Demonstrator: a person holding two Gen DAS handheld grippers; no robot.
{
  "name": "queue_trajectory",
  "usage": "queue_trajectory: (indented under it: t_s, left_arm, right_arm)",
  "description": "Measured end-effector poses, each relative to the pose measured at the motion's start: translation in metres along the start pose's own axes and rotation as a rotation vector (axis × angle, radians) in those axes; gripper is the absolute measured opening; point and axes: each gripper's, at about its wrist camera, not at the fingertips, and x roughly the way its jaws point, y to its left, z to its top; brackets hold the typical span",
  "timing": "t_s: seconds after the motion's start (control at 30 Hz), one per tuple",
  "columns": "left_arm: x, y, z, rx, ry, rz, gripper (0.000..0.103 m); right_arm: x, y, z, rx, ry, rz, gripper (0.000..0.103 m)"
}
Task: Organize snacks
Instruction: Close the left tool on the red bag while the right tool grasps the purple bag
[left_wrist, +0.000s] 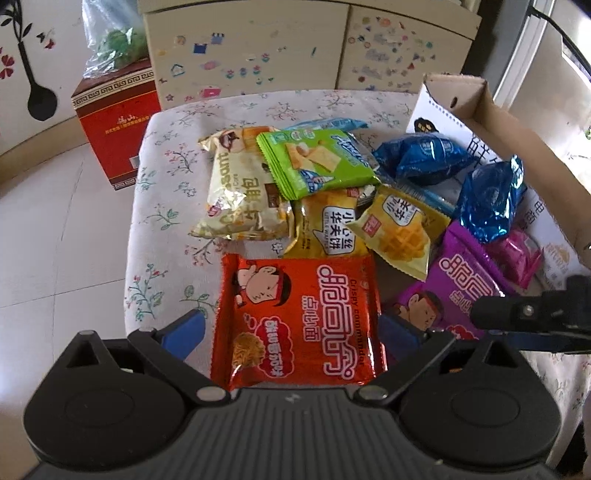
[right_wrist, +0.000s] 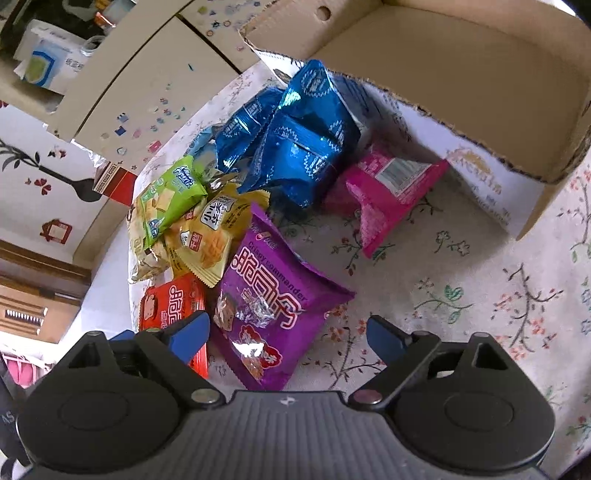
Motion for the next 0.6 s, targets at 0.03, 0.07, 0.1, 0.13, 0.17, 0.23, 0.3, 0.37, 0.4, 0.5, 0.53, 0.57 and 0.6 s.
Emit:
queue_trajectory:
  t_s: [0.03,0.07,0.1,0.13,0.17,0.23,0.3,0.37,0.4,0.5,0.53,0.57,0.6]
  left_arm:
    - [0.002,-0.001,0.0,0.004,0.003,-0.003,0.099]
    - [0.004,-0.002,0.0,0.009,0.004,-0.002,0.099]
    - [0.006,-0.003,0.0,0.017,0.005,0.002,0.1]
    - [0.008,-0.004,0.0,0.023,0.004,0.006,0.101]
    - [0.01,-0.005,0.0,0.029,0.002,0.006,0.101]
    - [0.013,-0.008,0.0,0.043,-0.001,0.009,0.102]
    - [0.016,-0.009,0.0,0.047,0.0,0.015,0.102]
    - [0.018,-0.009,0.0,0.042,0.003,0.012,0.102]
    - [0.02,-0.01,-0.001,0.041,0.009,0.015,0.102]
    - [0.024,-0.012,-0.002,0.057,0.011,0.033,0.102]
    - [0.025,-0.014,-0.003,0.061,0.009,0.039,0.102]
    - [0.025,-0.014,-0.003,0.062,0.008,0.043,0.102]
    - [0.026,-0.014,-0.003,0.059,0.007,0.045,0.102]
  right_arm:
    - [0.002,0.001,0.0,0.004,0.001,-0.001,0.094]
    - [0.005,0.001,0.0,0.006,0.001,-0.003,0.092]
    - [0.007,0.002,0.0,0.008,0.0,-0.007,0.091]
    - [0.008,0.002,0.0,0.007,-0.01,-0.006,0.091]
    - [0.008,0.004,0.001,0.003,-0.018,-0.007,0.091]
    - [0.009,0.006,0.001,-0.007,-0.031,-0.011,0.09]
    - [0.012,0.011,0.0,-0.032,-0.044,-0.023,0.09]
    - [0.012,0.014,-0.001,-0.06,-0.052,-0.034,0.09]
    - [0.013,0.016,-0.002,-0.071,-0.056,-0.038,0.09]
    - [0.014,0.018,-0.002,-0.088,-0.065,-0.046,0.089]
    - [0.013,0.018,-0.002,-0.092,-0.069,-0.049,0.089]
    - [0.013,0.019,-0.002,-0.095,-0.071,-0.052,0.087]
    - [0.013,0.019,-0.002,-0.099,-0.073,-0.056,0.085]
